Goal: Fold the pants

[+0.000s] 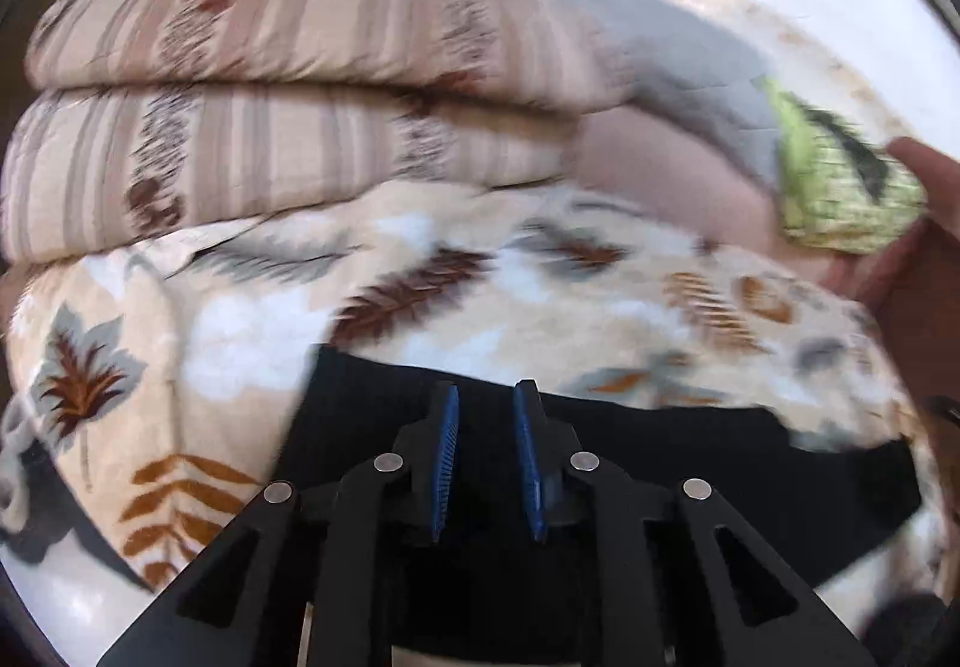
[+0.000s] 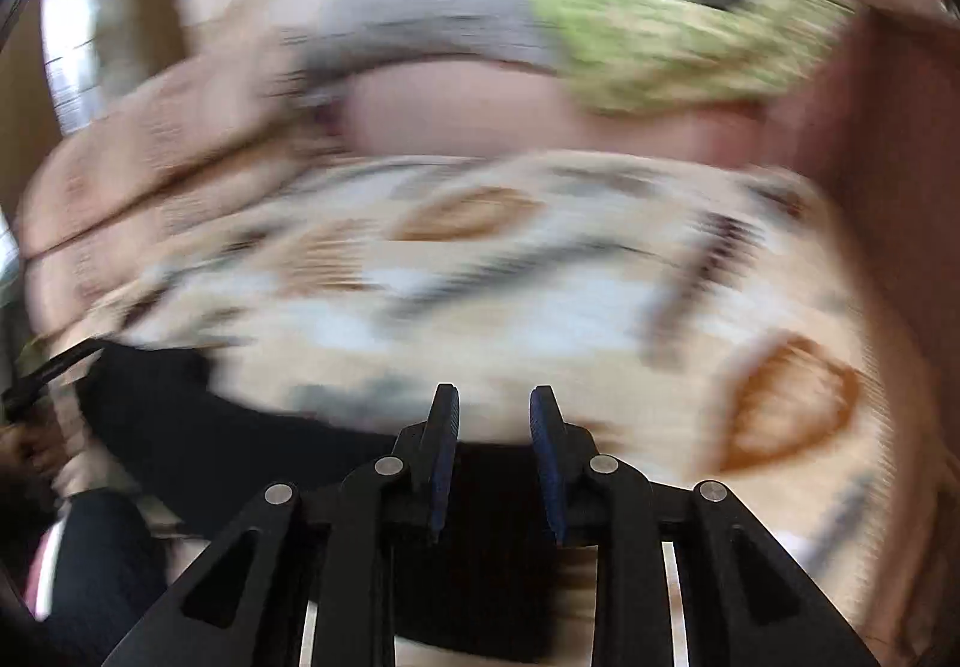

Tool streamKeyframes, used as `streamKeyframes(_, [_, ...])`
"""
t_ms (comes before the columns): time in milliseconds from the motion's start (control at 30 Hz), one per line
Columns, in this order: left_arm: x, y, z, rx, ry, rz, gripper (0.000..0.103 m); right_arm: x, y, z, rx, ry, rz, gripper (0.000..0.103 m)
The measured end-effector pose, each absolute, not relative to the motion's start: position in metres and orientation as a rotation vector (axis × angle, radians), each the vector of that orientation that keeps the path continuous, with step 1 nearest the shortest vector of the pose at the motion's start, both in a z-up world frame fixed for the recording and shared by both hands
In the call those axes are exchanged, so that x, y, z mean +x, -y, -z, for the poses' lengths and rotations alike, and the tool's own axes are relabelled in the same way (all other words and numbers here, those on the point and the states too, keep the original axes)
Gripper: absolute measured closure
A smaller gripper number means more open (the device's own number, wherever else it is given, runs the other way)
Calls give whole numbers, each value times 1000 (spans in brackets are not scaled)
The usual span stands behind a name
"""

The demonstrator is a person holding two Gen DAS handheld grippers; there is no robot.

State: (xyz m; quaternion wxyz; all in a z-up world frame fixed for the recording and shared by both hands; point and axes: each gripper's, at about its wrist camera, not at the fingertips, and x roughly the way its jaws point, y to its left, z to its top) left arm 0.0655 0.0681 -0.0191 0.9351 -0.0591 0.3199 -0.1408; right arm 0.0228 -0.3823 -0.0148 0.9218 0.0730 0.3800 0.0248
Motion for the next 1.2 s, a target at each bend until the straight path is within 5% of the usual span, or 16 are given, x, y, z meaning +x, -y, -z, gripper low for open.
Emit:
streamKeyframes(267, [58, -103, 66, -230, -802, 227, 83, 118, 178, 75, -9, -905, -538, 83])
streamKeyframes(333, [60, -109, 75, -217, -795, 248, 84, 152, 173, 116, -20, -1027, -431, 83])
streamKeyframes(600, [74, -119, 89, -269, -765, 290, 87, 151, 193, 99, 125, -997, -376, 86])
streamKeyframes(733, [74, -119, 92, -267, -762, 279, 87, 144, 189, 75, 152, -875, -340, 75])
streamKeyframes(800, [72, -116, 90, -251, -764, 269, 87, 159, 177, 98, 123, -984, -341, 68])
streamKeyframes(1067, [57, -115, 72, -211, -798, 250, 86, 117, 189, 66, 104, -914, -298, 66])
streamKeyframes(1133, [53, -109, 55, -206, -779, 248, 80, 78, 209, 48, 98, -858, -261, 54])
streamKeyframes(1200, [49, -97, 38, -199, -756, 288, 64, 45, 242, 36, 119, -841, -173, 53])
